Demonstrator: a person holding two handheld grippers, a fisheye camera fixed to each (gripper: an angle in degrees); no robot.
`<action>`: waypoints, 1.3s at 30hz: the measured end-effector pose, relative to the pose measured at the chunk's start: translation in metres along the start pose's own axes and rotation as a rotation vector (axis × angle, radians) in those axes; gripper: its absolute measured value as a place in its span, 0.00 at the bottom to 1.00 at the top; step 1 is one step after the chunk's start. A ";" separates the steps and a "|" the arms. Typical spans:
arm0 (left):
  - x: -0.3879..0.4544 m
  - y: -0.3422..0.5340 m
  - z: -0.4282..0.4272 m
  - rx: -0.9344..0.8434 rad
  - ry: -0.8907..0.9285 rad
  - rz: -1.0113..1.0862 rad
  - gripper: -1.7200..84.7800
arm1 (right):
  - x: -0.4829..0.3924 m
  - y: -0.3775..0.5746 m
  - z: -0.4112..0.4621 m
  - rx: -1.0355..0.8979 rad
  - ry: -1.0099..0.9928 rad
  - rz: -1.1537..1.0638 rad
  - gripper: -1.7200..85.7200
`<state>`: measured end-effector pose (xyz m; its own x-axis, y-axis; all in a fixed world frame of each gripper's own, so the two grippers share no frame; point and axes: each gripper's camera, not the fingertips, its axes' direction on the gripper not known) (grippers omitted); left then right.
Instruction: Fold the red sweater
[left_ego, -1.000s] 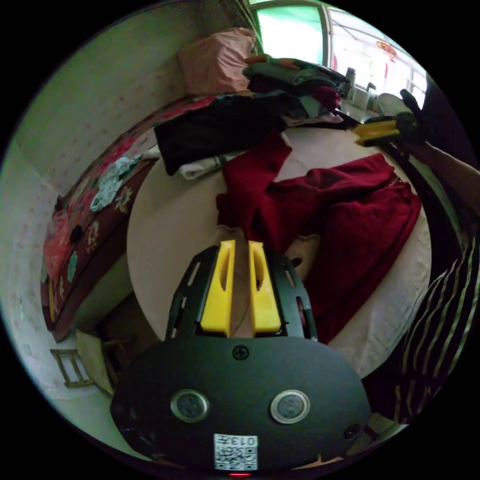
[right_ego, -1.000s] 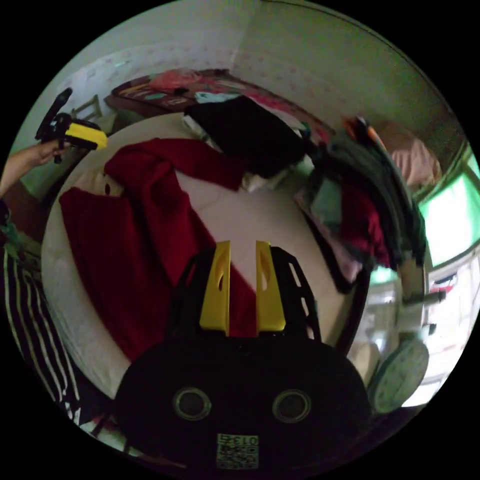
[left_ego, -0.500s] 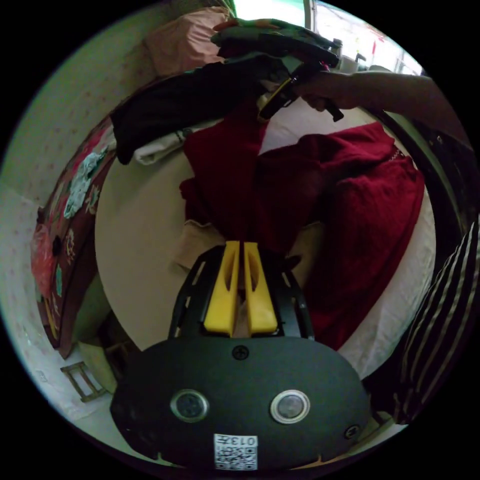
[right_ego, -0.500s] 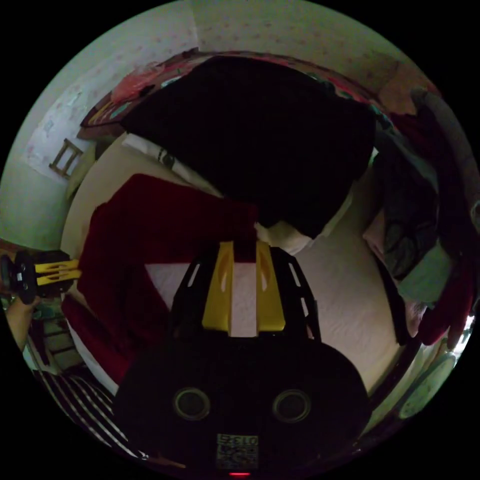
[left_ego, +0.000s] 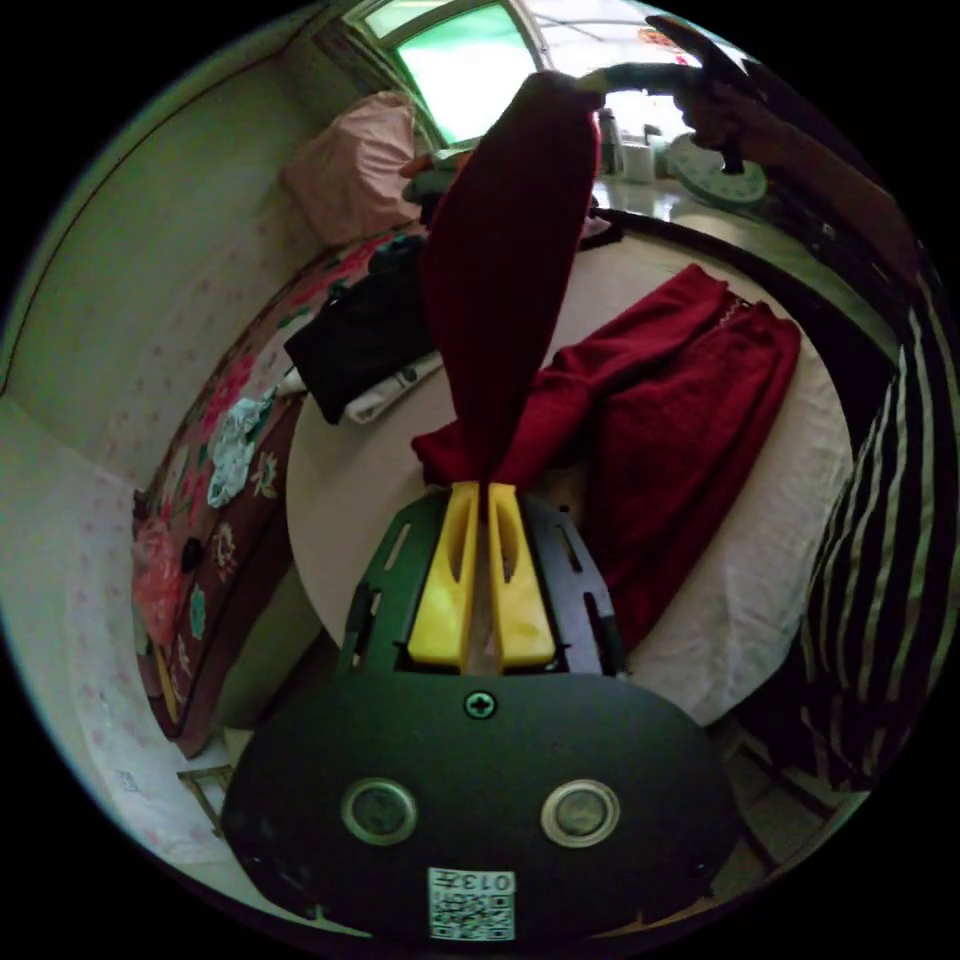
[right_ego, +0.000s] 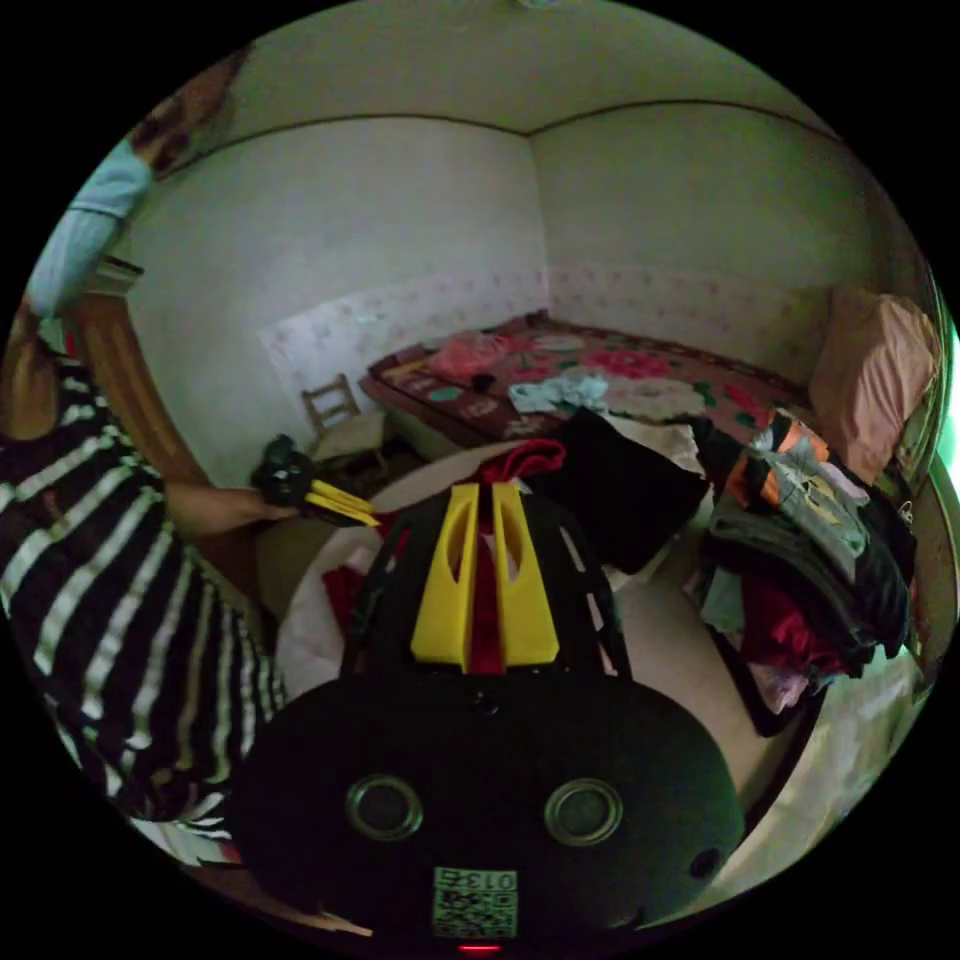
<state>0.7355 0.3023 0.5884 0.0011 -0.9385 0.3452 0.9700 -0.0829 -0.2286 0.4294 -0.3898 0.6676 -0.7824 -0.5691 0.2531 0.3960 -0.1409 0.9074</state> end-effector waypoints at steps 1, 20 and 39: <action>0.008 0.003 -0.005 0.022 0.012 0.025 0.02 | -0.015 0.012 -0.022 0.030 -0.029 0.005 0.04; -0.055 -0.027 0.057 -0.026 0.085 -0.223 0.02 | -0.065 0.233 -0.007 -0.577 0.156 0.570 0.05; -0.008 -0.043 0.158 -0.198 -0.030 -0.311 0.02 | 0.039 0.227 0.050 -0.577 0.621 0.660 0.02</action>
<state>0.7328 0.3659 0.7396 -0.2763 -0.8486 0.4512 0.8595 -0.4282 -0.2791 0.4649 -0.4031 0.8998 -0.0139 -0.9619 0.2730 0.9455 0.0762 0.3167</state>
